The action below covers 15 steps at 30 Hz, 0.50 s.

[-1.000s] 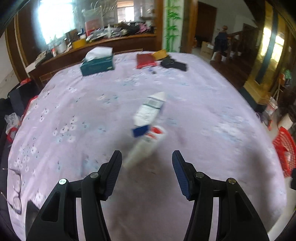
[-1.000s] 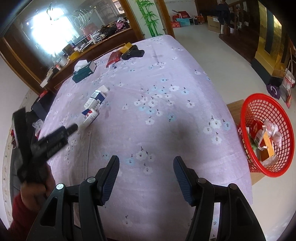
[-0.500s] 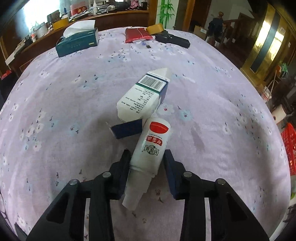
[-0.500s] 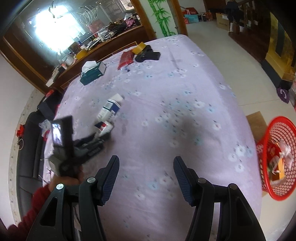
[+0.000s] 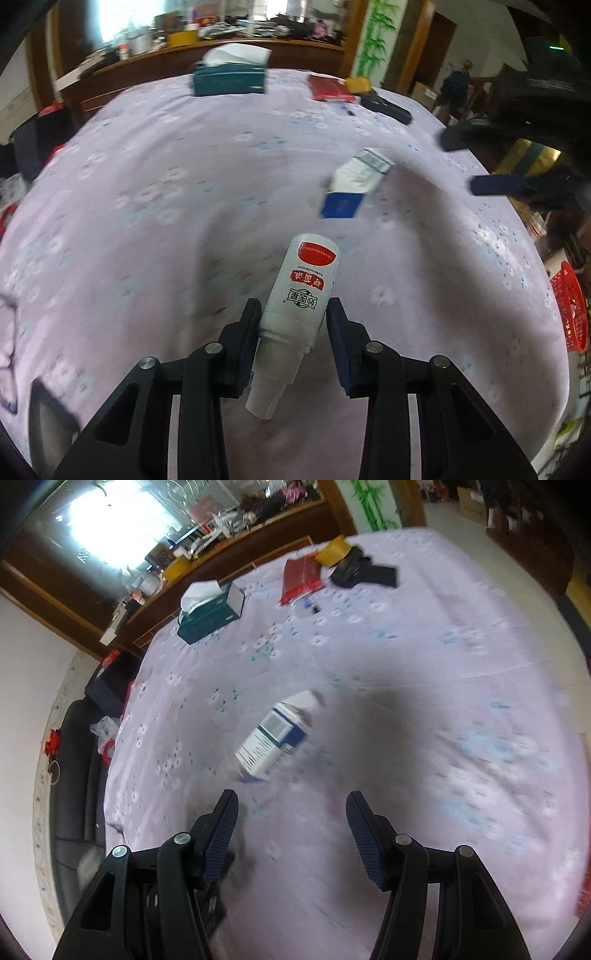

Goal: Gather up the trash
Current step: 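Grasp the white bottle with the left tool while the right tool grasps the white medicine box, then carry the white bottle and medicine box over the red wastebasket with both tools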

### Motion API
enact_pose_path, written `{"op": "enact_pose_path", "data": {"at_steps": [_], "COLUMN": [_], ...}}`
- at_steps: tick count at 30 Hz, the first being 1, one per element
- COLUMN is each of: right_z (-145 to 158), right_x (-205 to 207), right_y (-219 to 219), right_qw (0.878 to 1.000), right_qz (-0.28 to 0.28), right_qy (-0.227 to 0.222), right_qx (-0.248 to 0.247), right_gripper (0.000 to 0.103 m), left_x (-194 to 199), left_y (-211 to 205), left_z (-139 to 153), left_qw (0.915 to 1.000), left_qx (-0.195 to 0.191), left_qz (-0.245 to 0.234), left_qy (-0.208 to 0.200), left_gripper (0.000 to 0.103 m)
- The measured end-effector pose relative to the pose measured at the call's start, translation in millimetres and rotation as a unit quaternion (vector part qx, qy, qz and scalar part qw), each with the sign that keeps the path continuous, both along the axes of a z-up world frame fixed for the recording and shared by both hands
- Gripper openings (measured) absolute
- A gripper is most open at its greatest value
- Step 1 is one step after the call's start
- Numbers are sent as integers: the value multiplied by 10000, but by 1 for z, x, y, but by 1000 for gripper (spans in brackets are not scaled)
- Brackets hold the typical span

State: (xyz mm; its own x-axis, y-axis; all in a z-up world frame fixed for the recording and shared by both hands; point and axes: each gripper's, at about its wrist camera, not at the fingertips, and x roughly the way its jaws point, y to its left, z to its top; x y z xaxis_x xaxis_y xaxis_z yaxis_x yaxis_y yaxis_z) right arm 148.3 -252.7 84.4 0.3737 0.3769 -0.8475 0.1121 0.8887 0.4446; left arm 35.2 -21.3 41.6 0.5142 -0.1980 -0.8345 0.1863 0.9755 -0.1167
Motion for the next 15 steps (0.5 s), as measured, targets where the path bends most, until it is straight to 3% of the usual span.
{"op": "enact_pose_path", "data": {"at_steps": [6, 11, 12, 15], "right_z": [-38, -61, -65, -66], "right_x": [44, 68, 70, 64], "right_y": [39, 53, 55, 53], "right_qw": [9986, 9952, 9937, 9934], "right_qz": [-349, -616, -578, -563], "right_qy": [377, 620, 689, 666], "right_qx": [105, -437, -668, -751], "right_gripper": [65, 65, 62, 50], "left_x": [-22, -32, -34, -34], "left_y": [38, 57, 59, 59], "left_z": [5, 3, 3, 3], "left_qw": [9994, 9986, 9986, 9985], "left_qx": [80, 65, 65, 67], "left_qz": [330, 518, 527, 536], "left_qy": [-43, -16, -22, -42], "left_gripper": [35, 35, 35, 35]}}
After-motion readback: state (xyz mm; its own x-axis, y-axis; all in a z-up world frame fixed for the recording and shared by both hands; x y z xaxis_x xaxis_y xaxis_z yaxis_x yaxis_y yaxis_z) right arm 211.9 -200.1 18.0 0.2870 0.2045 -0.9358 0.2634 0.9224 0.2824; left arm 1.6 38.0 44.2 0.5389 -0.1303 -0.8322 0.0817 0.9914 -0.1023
